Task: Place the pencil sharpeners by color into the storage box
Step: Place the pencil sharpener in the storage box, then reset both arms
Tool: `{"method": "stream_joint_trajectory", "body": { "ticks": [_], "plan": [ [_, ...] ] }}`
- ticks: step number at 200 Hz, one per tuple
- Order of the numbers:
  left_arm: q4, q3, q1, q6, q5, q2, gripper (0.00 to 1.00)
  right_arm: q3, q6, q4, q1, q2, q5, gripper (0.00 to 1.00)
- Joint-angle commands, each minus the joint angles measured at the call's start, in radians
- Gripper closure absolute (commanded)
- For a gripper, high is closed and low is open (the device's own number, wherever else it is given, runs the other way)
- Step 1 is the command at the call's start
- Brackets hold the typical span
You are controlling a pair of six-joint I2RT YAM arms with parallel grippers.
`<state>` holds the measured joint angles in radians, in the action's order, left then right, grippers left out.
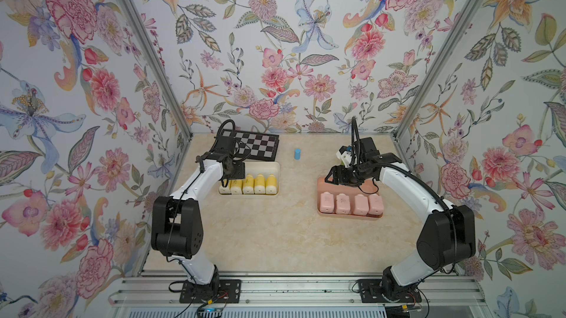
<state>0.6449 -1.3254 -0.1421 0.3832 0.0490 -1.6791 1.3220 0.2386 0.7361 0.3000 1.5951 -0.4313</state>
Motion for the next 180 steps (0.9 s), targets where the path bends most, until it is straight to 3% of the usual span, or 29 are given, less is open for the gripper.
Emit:
{"method": "stream_joint_trajectory", "body": {
  "ticks": [1, 50, 70, 82, 97, 145, 180],
  "plan": [
    [-0.018, -0.006, 0.007, 0.02, 0.003, 0.058, 0.31, -0.006, -0.021, 0.002, -0.004, -0.007, -0.012, 0.26],
    [-0.173, 0.114, 0.007, 0.03, 0.019, 0.153, 0.2, -0.01, -0.023, -0.012, -0.005, -0.017, 0.008, 0.26],
    [-0.245, 0.168, 0.007, 0.025, 0.019, 0.186, 0.01, -0.012, -0.021, -0.013, -0.004, -0.02, 0.032, 0.25],
    [-0.284, 0.197, 0.007, 0.023, 0.006, 0.207, 0.0, -0.014, -0.018, -0.017, -0.005, -0.023, 0.047, 0.21],
    [-0.337, 0.236, 0.007, 0.02, -0.018, 0.24, 0.01, -0.017, -0.015, -0.021, -0.007, -0.027, 0.066, 0.0],
    [-0.528, 0.379, 0.007, -0.006, -0.161, 0.379, 0.01, -0.02, 0.029, -0.054, -0.014, -0.049, 0.157, 0.0],
    [-0.635, 0.477, 0.007, -0.09, -0.27, 0.452, 0.0, -0.125, 0.055, -0.232, -0.035, -0.16, 0.272, 0.0]
  ]
}}
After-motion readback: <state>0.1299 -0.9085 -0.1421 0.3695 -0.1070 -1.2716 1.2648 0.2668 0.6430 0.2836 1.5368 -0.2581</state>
